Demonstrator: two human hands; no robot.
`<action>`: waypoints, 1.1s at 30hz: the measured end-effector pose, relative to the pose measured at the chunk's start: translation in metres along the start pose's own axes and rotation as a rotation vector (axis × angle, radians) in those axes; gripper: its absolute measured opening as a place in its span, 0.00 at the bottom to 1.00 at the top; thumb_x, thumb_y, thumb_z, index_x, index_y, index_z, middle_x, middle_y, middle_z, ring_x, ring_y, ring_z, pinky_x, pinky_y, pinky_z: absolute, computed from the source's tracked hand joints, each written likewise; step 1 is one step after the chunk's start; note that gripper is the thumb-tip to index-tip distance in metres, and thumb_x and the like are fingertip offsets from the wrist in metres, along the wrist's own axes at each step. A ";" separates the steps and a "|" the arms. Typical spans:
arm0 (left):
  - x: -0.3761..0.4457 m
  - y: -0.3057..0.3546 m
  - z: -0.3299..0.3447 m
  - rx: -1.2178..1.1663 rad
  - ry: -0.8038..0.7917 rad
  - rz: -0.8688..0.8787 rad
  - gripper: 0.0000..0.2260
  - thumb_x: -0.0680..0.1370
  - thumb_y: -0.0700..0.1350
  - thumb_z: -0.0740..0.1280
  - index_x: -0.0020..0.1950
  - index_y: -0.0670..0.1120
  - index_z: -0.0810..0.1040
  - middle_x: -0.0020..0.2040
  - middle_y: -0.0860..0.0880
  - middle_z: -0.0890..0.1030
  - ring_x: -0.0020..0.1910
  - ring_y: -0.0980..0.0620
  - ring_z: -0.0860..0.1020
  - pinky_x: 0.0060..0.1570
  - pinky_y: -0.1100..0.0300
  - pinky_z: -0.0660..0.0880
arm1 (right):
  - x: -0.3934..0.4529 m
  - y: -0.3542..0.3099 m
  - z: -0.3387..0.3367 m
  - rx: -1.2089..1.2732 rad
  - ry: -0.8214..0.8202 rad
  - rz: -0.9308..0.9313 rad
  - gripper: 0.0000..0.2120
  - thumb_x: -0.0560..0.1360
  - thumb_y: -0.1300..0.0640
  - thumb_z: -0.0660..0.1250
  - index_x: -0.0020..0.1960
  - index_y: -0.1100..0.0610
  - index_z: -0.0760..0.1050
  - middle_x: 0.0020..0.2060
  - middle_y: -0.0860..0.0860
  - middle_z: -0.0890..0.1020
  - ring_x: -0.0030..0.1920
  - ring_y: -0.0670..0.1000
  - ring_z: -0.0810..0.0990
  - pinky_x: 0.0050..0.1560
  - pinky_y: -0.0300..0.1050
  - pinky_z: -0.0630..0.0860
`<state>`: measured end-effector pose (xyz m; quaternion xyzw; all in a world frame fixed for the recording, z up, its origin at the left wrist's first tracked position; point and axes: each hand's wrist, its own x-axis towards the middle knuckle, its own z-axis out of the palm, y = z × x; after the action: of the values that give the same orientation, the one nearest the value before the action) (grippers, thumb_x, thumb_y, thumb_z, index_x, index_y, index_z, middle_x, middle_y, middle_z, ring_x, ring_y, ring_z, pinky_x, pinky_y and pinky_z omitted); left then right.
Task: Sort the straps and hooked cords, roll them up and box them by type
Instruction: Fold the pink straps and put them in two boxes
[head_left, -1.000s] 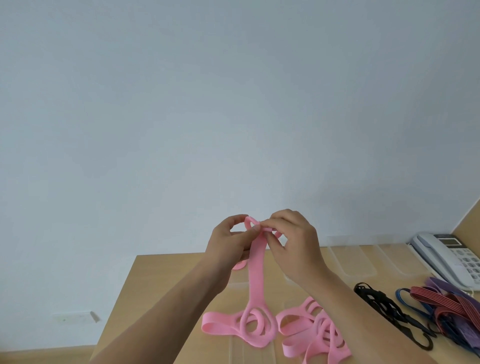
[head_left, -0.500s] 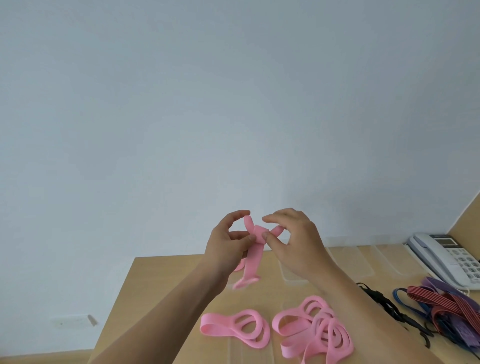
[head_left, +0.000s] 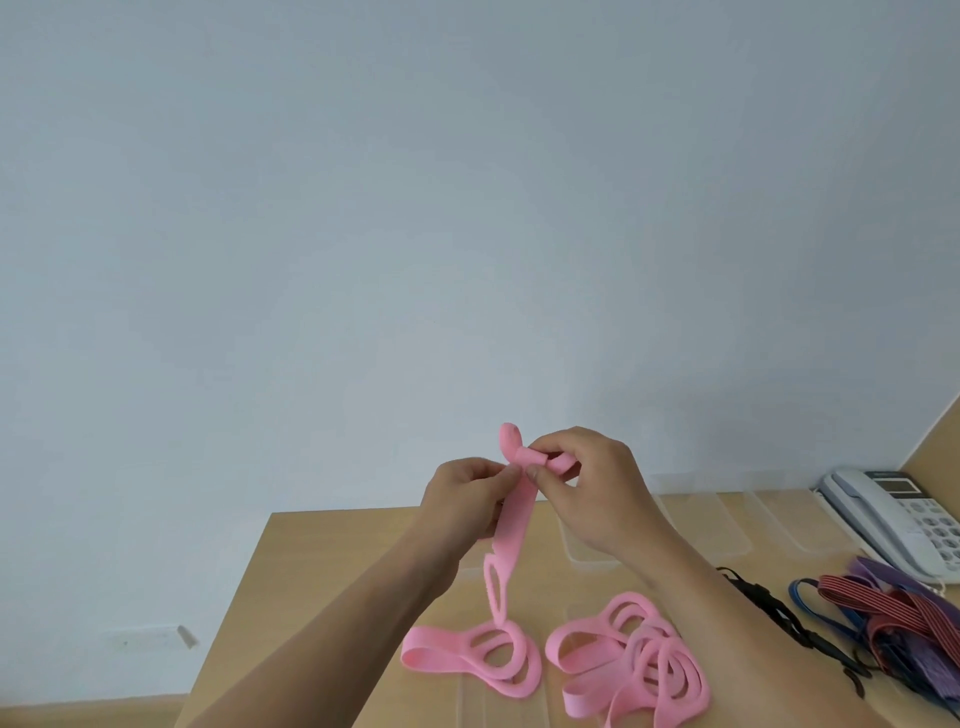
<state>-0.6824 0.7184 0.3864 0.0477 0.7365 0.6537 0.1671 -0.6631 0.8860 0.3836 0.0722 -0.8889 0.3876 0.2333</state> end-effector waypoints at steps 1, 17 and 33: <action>0.000 0.000 -0.001 -0.002 -0.006 -0.003 0.12 0.81 0.50 0.69 0.50 0.41 0.85 0.49 0.40 0.87 0.43 0.46 0.84 0.57 0.41 0.79 | -0.001 0.001 0.002 -0.020 0.013 -0.027 0.04 0.76 0.55 0.72 0.43 0.51 0.83 0.37 0.44 0.82 0.40 0.47 0.78 0.42 0.44 0.75; -0.001 0.018 -0.012 -0.232 -0.093 -0.059 0.17 0.79 0.53 0.69 0.53 0.39 0.86 0.56 0.36 0.85 0.50 0.41 0.83 0.65 0.43 0.76 | -0.006 0.003 0.012 -0.211 0.197 -0.332 0.11 0.68 0.66 0.73 0.47 0.53 0.84 0.41 0.46 0.78 0.43 0.49 0.75 0.44 0.34 0.69; -0.003 0.002 -0.012 -0.110 -0.060 0.048 0.15 0.70 0.38 0.73 0.55 0.40 0.84 0.52 0.37 0.86 0.55 0.35 0.84 0.64 0.36 0.76 | -0.013 -0.006 0.009 -0.125 0.095 -0.307 0.08 0.72 0.60 0.72 0.48 0.51 0.86 0.43 0.43 0.80 0.46 0.47 0.77 0.45 0.40 0.74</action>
<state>-0.6836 0.7062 0.3897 0.0757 0.6927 0.6955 0.1755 -0.6526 0.8749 0.3762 0.1737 -0.8778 0.2942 0.3357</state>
